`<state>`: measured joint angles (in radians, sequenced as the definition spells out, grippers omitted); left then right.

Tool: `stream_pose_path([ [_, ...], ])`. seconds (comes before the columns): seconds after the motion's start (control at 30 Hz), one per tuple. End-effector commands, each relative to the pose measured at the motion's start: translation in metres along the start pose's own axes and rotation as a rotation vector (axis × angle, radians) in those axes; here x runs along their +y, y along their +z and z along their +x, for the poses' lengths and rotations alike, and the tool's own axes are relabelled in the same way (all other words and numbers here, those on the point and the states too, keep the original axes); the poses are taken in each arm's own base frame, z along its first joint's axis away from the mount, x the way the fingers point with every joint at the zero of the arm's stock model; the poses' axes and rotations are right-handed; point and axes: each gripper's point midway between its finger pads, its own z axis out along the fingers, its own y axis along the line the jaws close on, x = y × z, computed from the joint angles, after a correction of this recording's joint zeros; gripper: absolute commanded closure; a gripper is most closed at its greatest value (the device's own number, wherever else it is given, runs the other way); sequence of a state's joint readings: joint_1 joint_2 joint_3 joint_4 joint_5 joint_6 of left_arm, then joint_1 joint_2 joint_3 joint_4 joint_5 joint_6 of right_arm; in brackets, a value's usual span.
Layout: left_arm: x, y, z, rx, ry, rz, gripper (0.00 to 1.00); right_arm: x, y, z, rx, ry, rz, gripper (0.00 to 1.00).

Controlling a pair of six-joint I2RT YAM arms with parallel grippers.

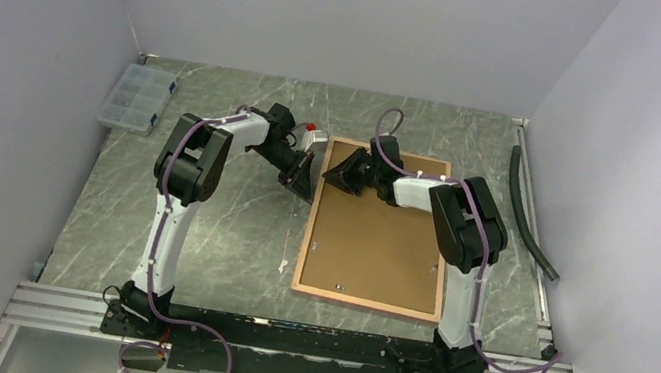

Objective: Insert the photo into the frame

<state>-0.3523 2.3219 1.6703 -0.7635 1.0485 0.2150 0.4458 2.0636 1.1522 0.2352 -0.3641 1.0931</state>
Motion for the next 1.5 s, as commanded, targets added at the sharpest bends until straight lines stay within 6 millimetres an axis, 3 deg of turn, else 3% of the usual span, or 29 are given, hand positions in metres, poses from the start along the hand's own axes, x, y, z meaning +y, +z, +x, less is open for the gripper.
stream_pose_path([
  [0.0, 0.006, 0.018, 0.008, 0.038, 0.035, -0.022, 0.97, -0.002, 0.009, -0.016, -0.068, -0.024, 0.006, 0.77],
  [0.13, 0.003, 0.014, 0.007, 0.041, 0.039, -0.028, 0.97, 0.019, 0.001, -0.014, -0.056, -0.057, -0.07, 0.77],
  [0.27, -0.009, 0.0, 0.009, 0.044, 0.043, -0.032, 0.97, 0.033, -0.035, 0.005, -0.007, -0.108, -0.122, 0.77],
  [0.33, -0.018, -0.008, 0.012, 0.039, 0.039, -0.028, 0.97, 0.031, -0.056, 0.024, 0.049, -0.144, -0.134, 0.76],
  [0.43, -0.033, -0.013, 0.024, 0.051, 0.014, -0.003, 0.84, 0.017, -0.082, 0.055, 0.144, -0.187, -0.112, 0.74],
  [0.57, -0.049, -0.007, 0.044, 0.075, -0.008, 0.037, 0.66, -0.017, -0.101, 0.093, 0.246, -0.238, -0.033, 0.73],
  [0.83, -0.049, 0.012, 0.064, 0.118, -0.031, 0.049, 0.6, -0.04, -0.098, 0.137, 0.374, -0.288, 0.009, 0.73],
  [1.2, -0.038, 0.02, 0.068, 0.133, -0.068, 0.043, 0.75, -0.055, -0.094, 0.158, 0.43, -0.312, 0.057, 0.72],
  [1.47, -0.038, 0.021, 0.066, 0.127, -0.075, 0.05, 0.79, -0.062, -0.085, 0.162, 0.445, -0.323, 0.102, 0.73],
])
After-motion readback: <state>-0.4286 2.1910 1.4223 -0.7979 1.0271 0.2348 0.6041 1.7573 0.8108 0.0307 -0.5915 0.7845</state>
